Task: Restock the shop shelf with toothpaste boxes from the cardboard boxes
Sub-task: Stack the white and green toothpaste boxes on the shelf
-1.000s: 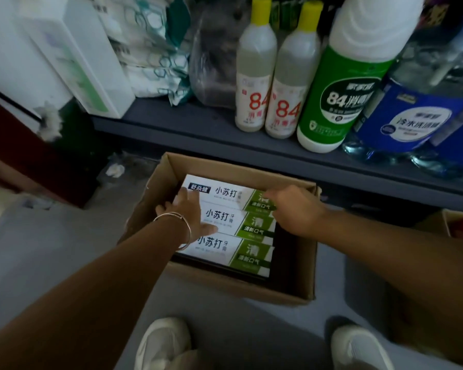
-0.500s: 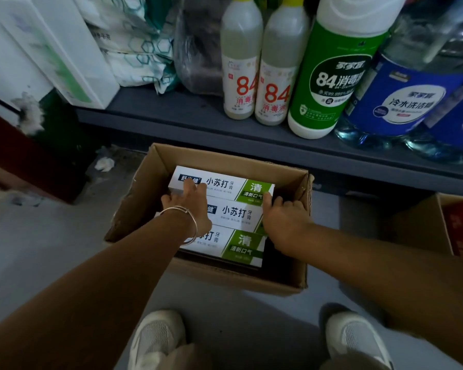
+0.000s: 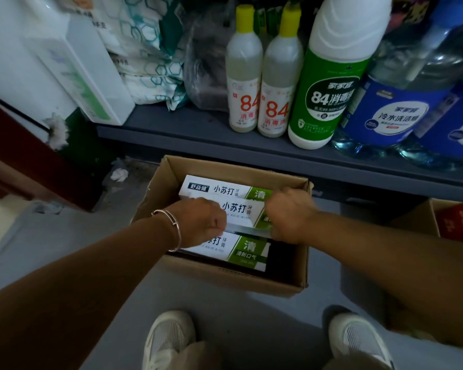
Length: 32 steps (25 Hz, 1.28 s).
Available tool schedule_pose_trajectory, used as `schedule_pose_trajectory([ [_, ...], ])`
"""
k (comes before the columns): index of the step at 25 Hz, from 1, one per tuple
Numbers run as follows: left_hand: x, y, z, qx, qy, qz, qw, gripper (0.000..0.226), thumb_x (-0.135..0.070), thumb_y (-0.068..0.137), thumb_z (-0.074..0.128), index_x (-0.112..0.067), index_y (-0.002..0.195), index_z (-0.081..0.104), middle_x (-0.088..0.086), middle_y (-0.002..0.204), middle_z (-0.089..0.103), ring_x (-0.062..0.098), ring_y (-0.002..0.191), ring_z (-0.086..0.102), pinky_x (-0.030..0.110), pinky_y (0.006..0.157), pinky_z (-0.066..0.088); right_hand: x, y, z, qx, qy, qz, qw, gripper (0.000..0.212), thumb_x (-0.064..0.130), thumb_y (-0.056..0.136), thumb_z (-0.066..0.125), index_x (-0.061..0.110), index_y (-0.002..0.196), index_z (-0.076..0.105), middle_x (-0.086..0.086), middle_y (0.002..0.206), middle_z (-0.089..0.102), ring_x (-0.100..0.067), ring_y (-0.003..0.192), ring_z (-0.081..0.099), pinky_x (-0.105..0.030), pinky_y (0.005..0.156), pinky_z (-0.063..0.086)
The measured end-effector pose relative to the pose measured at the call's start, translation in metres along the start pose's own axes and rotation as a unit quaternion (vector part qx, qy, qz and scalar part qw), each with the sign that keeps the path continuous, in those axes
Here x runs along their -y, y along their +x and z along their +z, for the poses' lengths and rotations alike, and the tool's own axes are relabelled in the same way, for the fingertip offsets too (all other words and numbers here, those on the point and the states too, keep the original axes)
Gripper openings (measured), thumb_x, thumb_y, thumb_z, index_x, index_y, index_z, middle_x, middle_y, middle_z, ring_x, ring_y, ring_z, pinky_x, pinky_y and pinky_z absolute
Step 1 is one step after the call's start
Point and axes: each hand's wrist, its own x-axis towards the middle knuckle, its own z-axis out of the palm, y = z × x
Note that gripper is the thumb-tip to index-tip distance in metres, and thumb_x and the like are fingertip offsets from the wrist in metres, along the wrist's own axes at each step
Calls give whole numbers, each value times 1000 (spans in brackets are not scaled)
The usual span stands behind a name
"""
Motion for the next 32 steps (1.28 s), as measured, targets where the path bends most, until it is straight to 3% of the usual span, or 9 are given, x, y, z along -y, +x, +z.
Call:
schedule_pose_trajectory([
  [3,-4,-5,9,74,46,-8,996,37,-29,90,57,-20,126,55,1,130,57,17,117,54,28,102,40,-4,-6,-27,-9,33,12,999,27,37,80,65,18,70,49,-2,86,54,-20,79,53,-27,61,40],
  [6,1,3,25,130,68,-66,987,65,-22,86,63,-19,143,32,3,148,37,20,134,38,31,112,30,-8,-2,-36,-27,57,25,998,27,41,78,66,17,82,54,0,86,49,-17,77,49,-29,63,43],
  [9,5,20,38,169,147,-68,972,73,-21,82,68,-14,142,28,9,144,38,25,132,38,36,110,34,-11,4,-31,-17,73,28,997,34,42,78,67,15,97,60,1,90,53,-17,79,51,-29,63,44],
  [14,10,30,48,167,154,-44,973,59,-19,80,68,-13,131,38,8,131,48,25,121,47,36,100,42,-14,13,-26,1,88,26,996,35,43,78,67,16,98,60,0,95,58,-17,80,53,-29,62,44],
  [21,5,-4,-27,73,153,-24,985,66,-29,79,66,-19,136,34,2,134,46,18,122,45,31,100,40,-22,-1,-76,-38,99,28,994,40,43,75,68,12,100,60,-7,105,59,-25,97,58,-28,66,42],
  [27,-27,-60,-143,-36,195,2,980,69,-39,81,63,-25,140,30,-4,137,43,15,126,40,29,103,37,-38,-64,-186,-122,145,44,981,42,46,68,74,13,90,58,-2,85,51,-19,78,52,-27,57,43],
  [32,-68,-93,-234,-126,237,41,963,59,-44,81,60,-26,132,39,-6,129,50,12,118,46,26,95,42,-54,-115,-264,-198,149,40,968,42,42,66,75,10,88,61,-2,83,61,-18,75,61,-30,56,51],
])
